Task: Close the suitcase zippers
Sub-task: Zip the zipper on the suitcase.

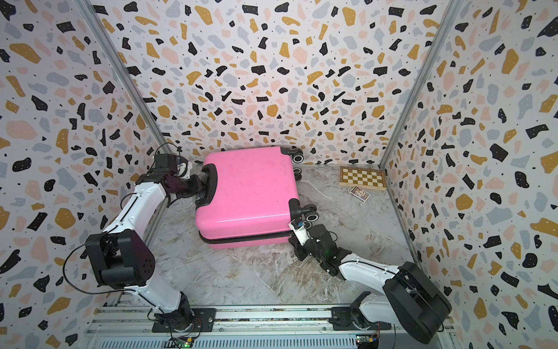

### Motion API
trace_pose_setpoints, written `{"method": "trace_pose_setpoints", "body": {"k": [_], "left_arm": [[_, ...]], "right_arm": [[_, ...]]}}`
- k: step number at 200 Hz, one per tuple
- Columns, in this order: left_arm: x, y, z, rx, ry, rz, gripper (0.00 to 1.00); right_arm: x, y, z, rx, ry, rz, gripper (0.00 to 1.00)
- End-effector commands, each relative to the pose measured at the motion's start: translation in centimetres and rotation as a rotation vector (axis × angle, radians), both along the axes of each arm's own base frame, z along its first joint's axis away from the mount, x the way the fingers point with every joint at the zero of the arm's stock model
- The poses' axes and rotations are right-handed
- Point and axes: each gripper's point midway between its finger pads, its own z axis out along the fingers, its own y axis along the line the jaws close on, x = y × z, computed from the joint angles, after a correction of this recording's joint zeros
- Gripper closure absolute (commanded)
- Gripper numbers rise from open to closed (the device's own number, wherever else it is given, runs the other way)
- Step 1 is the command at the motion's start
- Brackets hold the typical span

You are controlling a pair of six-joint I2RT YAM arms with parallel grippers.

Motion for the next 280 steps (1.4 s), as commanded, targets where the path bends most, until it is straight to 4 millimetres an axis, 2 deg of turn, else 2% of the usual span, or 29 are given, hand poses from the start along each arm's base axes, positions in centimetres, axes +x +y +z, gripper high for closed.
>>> {"method": "trace_pose_setpoints", "body": {"k": [1, 47, 124, 144, 167, 175, 218, 247, 280], "left_arm": [[-0.4, -3.0, 3.4, -0.14, -0.056, -0.078, 1.0], [-0.8, -3.2, 3.3, -0.144, -0.053, -0.092, 1.0], [-1.7, -3.3, 3.3, -0.153, -0.05, -0.09, 1.0], [-2.2, -3.5, 3.6, -0.163, -0.066, -0.088, 1.0], [-2.9, -3.6, 4.6, -0.178, -0.085, -0.076, 1.0], [-3.2, -3.6, 5.3, -0.183, -0.102, -0.069, 1.0], [-3.6, -3.3, 9.1, -0.227, -0.212, 0.013, 1.0], [-3.8, -3.5, 9.6, -0.239, -0.22, 0.008, 1.0], [-4.4, -3.8, 8.7, -0.238, -0.189, -0.013, 1.0]], "right_arm": [[1.4, 1.0, 2.7, 0.057, -0.066, 0.009, 0.78], [2.6, 0.6, 3.1, 0.071, -0.068, -0.04, 0.67], [3.9, -0.2, 3.4, 0.103, -0.05, -0.089, 0.68], [4.7, -0.8, 3.3, 0.101, -0.046, -0.142, 0.75], [5.2, -1.3, 3.1, 0.087, -0.048, -0.161, 0.96], [5.0, -1.2, 3.0, 0.083, -0.05, -0.15, 1.0], [4.0, -1.6, 2.6, 0.059, -0.064, -0.12, 1.0], [4.1, -1.8, 2.2, 0.056, -0.061, -0.133, 1.0], [4.8, -1.9, 2.7, 0.093, -0.051, -0.152, 0.75]]}}
